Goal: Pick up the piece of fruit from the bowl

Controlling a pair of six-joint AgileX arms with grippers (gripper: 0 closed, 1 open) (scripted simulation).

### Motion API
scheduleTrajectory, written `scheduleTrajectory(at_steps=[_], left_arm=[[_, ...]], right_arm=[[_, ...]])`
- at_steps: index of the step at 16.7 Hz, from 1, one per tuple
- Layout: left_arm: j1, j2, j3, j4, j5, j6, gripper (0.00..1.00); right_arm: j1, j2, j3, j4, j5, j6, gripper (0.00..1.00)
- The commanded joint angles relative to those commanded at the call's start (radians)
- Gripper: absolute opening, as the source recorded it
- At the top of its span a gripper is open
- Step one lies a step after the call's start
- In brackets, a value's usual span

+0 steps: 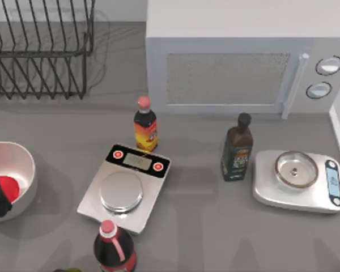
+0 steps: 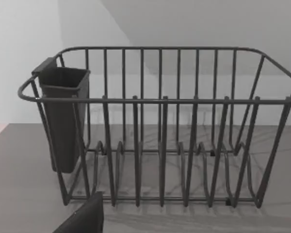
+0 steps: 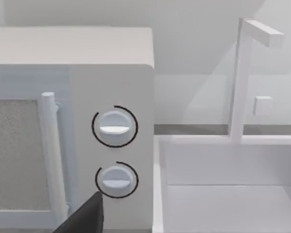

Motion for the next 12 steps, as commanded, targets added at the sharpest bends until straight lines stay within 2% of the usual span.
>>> scheduleTrajectory(at_steps=[6, 9, 12], left_arm=[[0.0, 0.033, 0.032, -0.029, 0.0, 0.0, 1.0], [-0.001, 0.161, 0.143, -0.129, 0.0, 0.002, 1.0], [-0.002, 0.381, 0.307, -0.278, 0.0, 0.004, 1.0]], right_arm=[[0.0, 0.0, 0.0, 0.0, 0.0, 0.0, 1.0], [0.0, 0.0, 0.0, 0.0, 0.0, 0.0, 1.0], [0.0, 0.0, 0.0, 0.0, 0.0, 0.0, 1.0]])
